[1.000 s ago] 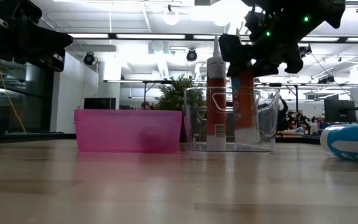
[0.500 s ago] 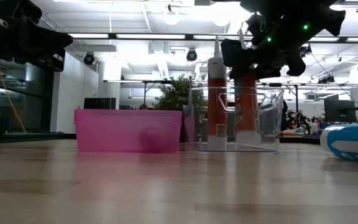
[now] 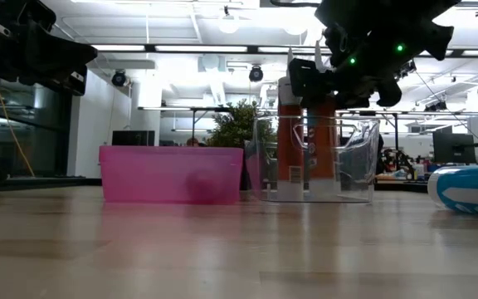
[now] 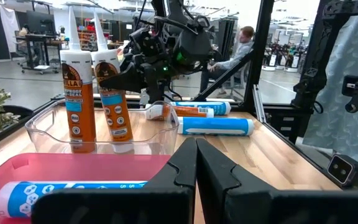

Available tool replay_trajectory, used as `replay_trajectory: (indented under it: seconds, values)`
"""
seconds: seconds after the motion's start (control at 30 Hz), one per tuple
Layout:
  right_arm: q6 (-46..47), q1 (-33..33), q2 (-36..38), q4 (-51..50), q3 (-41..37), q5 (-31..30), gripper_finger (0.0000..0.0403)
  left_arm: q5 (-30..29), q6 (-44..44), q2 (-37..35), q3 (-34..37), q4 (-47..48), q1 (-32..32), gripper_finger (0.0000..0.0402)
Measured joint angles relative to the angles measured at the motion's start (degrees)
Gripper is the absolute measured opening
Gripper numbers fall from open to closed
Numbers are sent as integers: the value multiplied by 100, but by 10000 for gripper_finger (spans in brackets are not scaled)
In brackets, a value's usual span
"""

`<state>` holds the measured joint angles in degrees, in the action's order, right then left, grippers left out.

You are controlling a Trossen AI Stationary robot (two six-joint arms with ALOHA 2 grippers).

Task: Pick & place silicon tubes, Sealant and Lysol wipes
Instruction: Put the left orange sealant into the transparent bin

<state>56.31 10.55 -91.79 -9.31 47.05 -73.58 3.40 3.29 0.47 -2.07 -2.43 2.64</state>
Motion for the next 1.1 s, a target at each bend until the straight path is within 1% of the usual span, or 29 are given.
replay_trajectory:
  seconds: [0.1, 0.2, 0.53, 0.67, 1.1]
  values:
    - [18, 24, -8, 17, 0, 151, 246, 0, 0, 0, 0, 6, 0, 0]
    - [-127, 101, -15, 61, 7, 206, 250, 0, 0, 0, 0, 9, 1, 0]
    - [-282, 271, -15, 18, 15, 460, 232, 0, 0, 0, -2, 109, 1, 0]
    - [-282, 272, -13, 16, 15, 677, 227, 0, -1, 0, -2, 106, 1, 0]
    - [-240, 376, -4, -191, 17, 986, 227, 0, 0, 0, -2, 109, 1, 0]
